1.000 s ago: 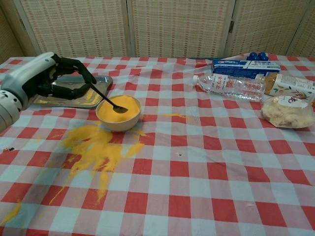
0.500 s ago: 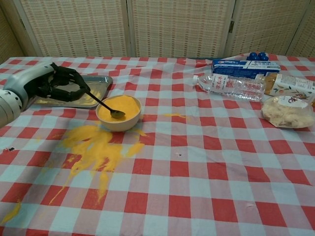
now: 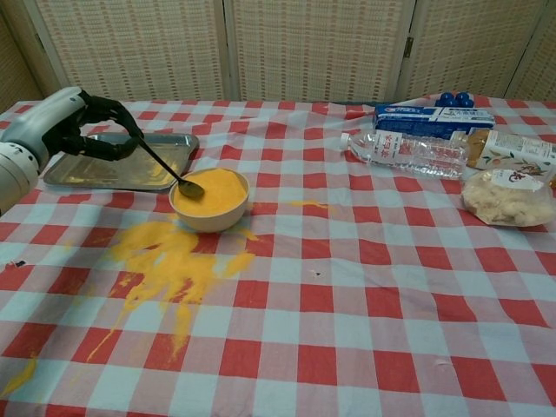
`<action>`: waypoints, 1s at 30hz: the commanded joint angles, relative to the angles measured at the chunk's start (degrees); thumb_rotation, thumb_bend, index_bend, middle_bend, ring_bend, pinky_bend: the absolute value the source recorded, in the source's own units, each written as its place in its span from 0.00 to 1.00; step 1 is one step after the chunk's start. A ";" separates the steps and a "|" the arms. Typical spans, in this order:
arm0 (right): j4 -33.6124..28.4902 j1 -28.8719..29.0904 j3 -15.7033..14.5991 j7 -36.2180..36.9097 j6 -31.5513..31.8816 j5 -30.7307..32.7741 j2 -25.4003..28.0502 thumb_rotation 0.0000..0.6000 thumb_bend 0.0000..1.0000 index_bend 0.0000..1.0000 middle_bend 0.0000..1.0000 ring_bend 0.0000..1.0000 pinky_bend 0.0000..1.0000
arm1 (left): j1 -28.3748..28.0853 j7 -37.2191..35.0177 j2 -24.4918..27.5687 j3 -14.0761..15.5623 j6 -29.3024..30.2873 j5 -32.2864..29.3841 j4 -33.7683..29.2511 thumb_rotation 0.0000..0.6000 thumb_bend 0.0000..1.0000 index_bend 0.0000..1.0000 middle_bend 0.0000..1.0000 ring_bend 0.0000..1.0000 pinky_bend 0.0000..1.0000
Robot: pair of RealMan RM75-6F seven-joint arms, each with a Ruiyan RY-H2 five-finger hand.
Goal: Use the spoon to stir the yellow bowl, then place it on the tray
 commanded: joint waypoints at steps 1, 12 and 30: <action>0.00 -0.03 0.01 -0.04 0.03 0.03 0.02 1.00 0.11 0.00 0.00 0.00 0.00 | -0.10 -0.57 -0.43 -0.04 0.22 0.34 0.58 1.00 0.78 0.87 0.39 0.11 0.02; -0.03 -0.08 -0.07 0.16 0.13 -0.09 0.10 1.00 0.11 0.00 0.00 0.00 0.00 | 1.18 -1.00 2.38 1.33 -1.37 0.40 -6.80 1.00 0.77 0.87 0.39 0.11 0.02; -0.22 -0.25 -0.52 0.29 0.26 -0.66 0.36 1.00 0.11 0.00 0.00 0.00 0.00 | 1.47 -0.29 4.90 0.02 -2.62 -3.08 -11.87 1.00 0.77 0.87 0.40 0.12 0.03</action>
